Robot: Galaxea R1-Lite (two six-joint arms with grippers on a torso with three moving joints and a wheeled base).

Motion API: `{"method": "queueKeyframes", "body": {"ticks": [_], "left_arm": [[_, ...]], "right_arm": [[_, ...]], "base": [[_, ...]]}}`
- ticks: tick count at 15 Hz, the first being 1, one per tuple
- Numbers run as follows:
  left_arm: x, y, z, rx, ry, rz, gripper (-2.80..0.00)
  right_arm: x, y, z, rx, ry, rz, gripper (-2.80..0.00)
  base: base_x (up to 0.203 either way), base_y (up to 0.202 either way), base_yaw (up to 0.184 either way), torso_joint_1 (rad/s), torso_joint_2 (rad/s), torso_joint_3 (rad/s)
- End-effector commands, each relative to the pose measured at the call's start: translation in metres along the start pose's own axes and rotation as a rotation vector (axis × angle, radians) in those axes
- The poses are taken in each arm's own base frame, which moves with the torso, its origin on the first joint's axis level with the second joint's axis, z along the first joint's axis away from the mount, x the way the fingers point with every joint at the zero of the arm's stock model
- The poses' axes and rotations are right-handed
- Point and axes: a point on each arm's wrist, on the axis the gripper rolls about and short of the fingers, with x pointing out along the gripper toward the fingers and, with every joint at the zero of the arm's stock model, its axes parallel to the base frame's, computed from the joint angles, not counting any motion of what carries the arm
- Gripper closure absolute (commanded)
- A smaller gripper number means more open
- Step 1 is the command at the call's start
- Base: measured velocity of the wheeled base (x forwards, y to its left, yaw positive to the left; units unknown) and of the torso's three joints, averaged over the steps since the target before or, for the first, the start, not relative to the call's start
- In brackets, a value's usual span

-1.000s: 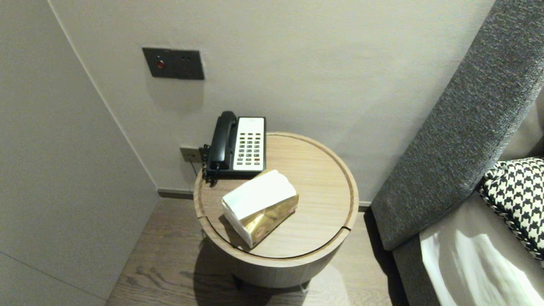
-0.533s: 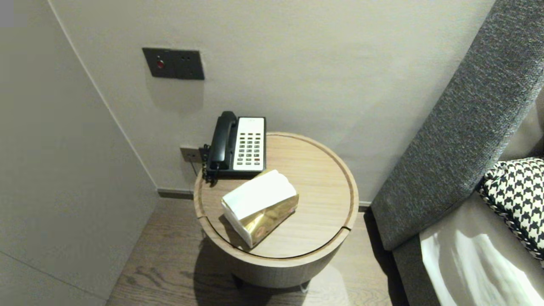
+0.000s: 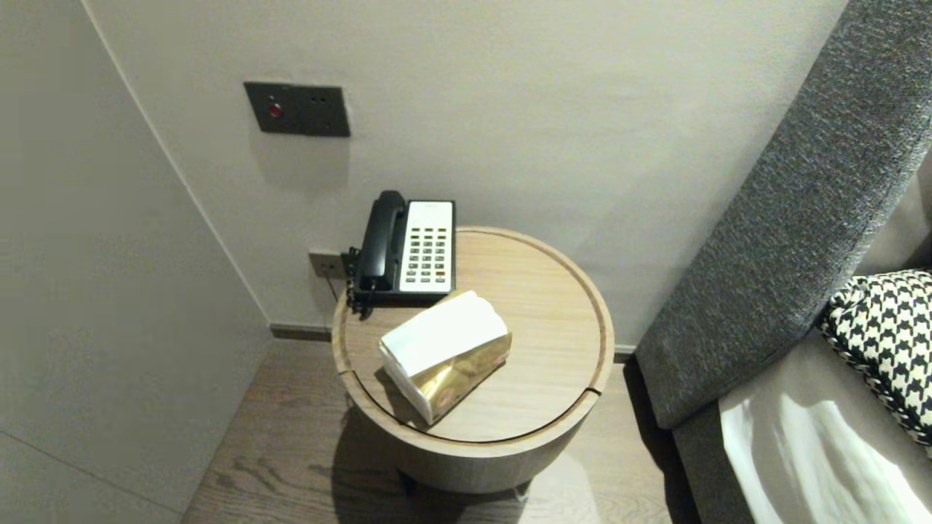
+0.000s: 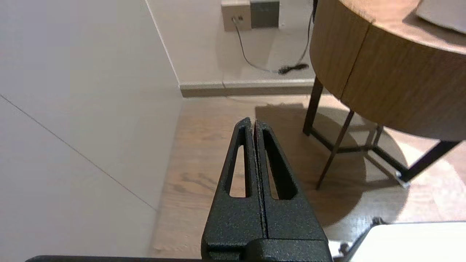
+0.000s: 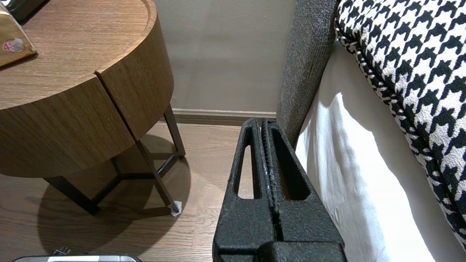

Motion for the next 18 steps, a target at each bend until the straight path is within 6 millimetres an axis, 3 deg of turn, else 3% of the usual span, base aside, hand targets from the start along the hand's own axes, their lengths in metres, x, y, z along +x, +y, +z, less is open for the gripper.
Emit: {"method": "queueKeyframes", "body": {"ticks": [1,5,18], "left_arm": [[-0.0017,-0.0001,-0.0007,-0.005,-0.022,0.003,0.0],[-0.002,0.0003,-0.0002,-0.131,-0.026,0.017,0.0],[-0.0019,0.0003,0.0,-0.131,-0.026,0.017,0.0]], "right_arm": [[0.002,0.0,-0.0113,-0.001,0.038,0.001,0.0],[0.002,0.0,-0.0113,-0.001,0.038,0.0,0.0],[0.002,0.0,-0.0113,-0.001,0.038,-0.001,0.0]], "base": [[0.0,0.0,0.0,0.0,0.0,0.0],[0.0,0.0,0.0,0.0,0.0,0.0],[0.0,0.0,0.0,0.0,0.0,0.0]]}}
